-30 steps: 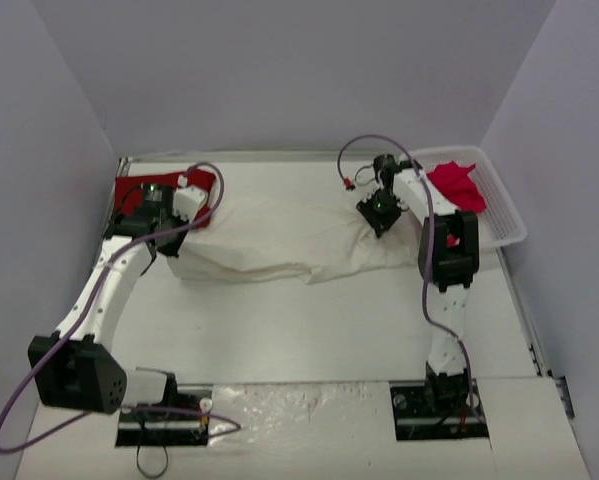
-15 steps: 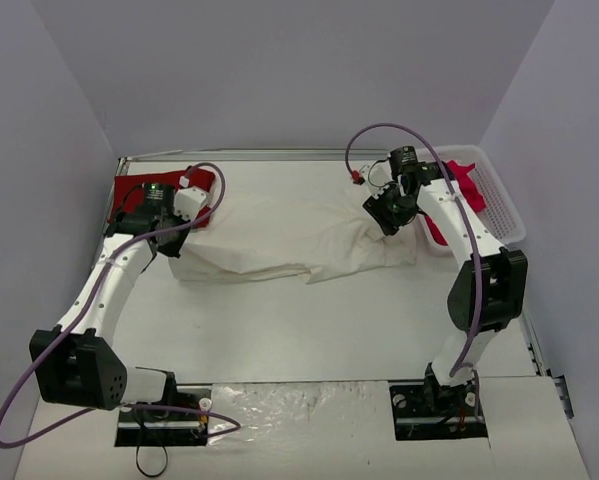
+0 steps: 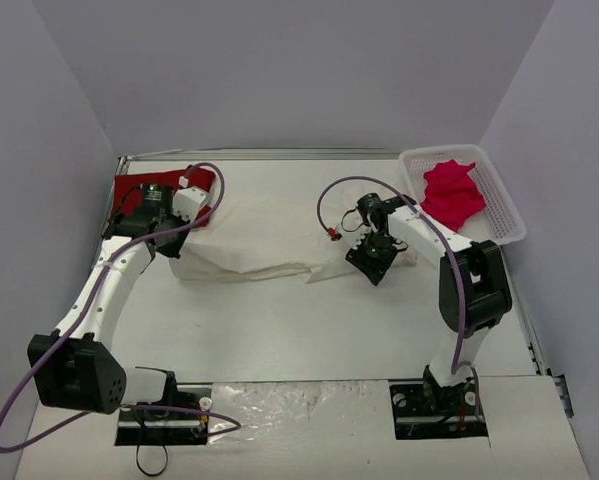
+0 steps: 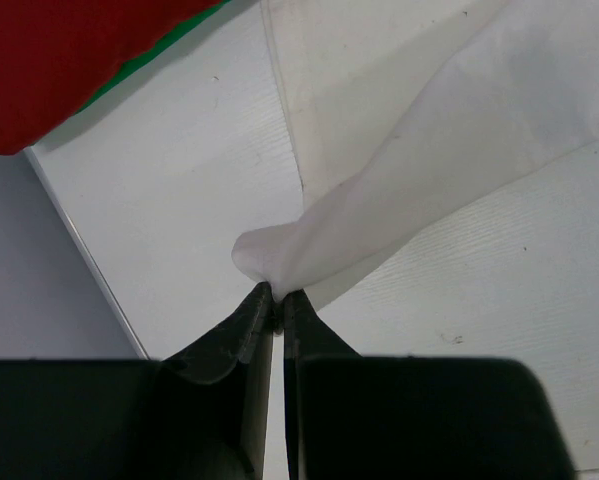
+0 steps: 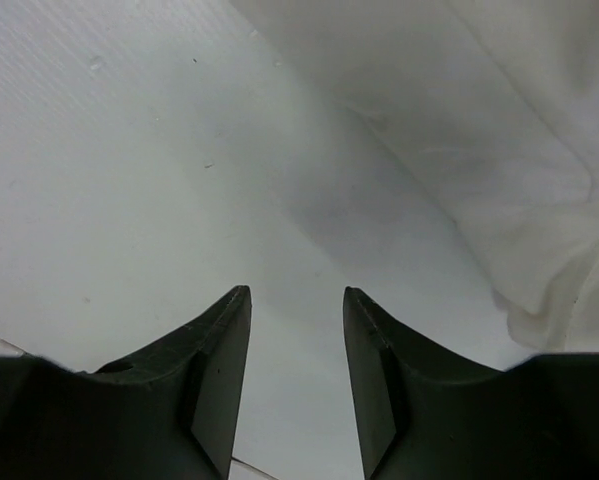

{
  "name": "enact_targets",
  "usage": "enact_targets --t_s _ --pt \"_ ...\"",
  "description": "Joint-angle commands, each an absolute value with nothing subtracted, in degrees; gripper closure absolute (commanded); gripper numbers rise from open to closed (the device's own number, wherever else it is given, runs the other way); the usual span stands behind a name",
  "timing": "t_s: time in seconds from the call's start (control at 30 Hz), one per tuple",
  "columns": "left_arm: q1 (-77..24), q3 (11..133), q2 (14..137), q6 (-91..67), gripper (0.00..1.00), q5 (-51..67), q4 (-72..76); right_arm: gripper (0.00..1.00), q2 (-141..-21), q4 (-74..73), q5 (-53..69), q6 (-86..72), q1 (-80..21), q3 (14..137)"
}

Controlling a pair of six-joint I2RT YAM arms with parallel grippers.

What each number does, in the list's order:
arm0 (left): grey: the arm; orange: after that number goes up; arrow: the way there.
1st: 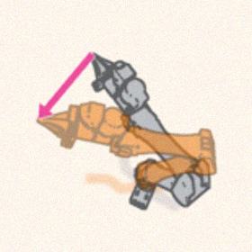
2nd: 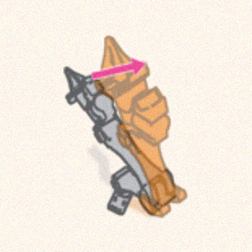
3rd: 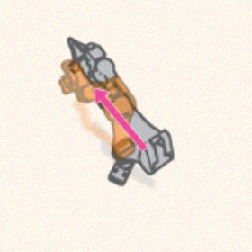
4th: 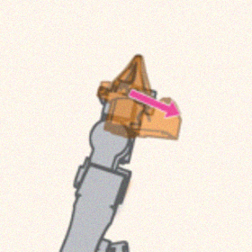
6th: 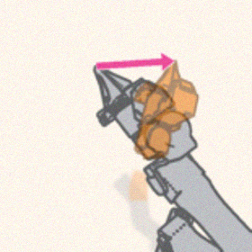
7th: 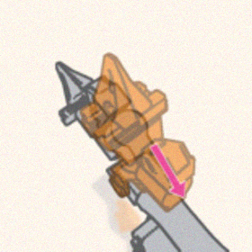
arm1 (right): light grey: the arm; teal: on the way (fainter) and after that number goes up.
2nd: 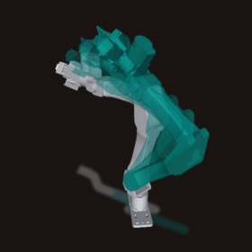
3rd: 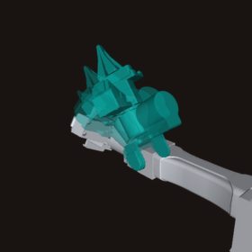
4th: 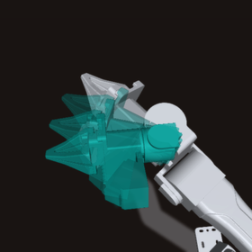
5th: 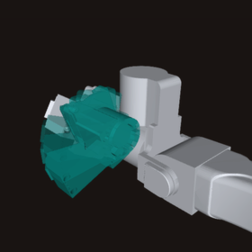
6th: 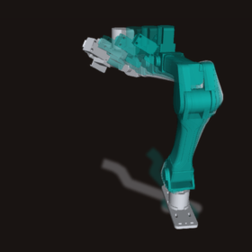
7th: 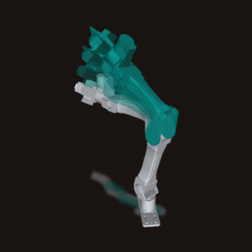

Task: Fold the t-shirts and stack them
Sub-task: Flatten out the tshirt

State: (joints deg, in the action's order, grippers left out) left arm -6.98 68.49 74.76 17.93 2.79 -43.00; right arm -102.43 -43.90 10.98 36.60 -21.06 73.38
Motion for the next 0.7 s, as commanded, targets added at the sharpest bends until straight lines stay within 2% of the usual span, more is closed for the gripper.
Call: enact_targets --t_s 0.0,0.6,0.67 --pt "-6.3 68.1 72.4 17.7 0.98 3.0 -42.7 0.62 -103.3 -42.7 10.6 36.0 -21.0 74.3" --pt "-5.6 67.1 73.4 17.8 0.98 4.6 -42.5 0.62 -115.9 -37.7 7.2 34.4 -21.3 83.3" --pt "-5.6 67.1 73.3 17.8 0.98 4.7 -42.5 0.76 -117.1 -37.5 7.1 34.2 -21.3 83.4"
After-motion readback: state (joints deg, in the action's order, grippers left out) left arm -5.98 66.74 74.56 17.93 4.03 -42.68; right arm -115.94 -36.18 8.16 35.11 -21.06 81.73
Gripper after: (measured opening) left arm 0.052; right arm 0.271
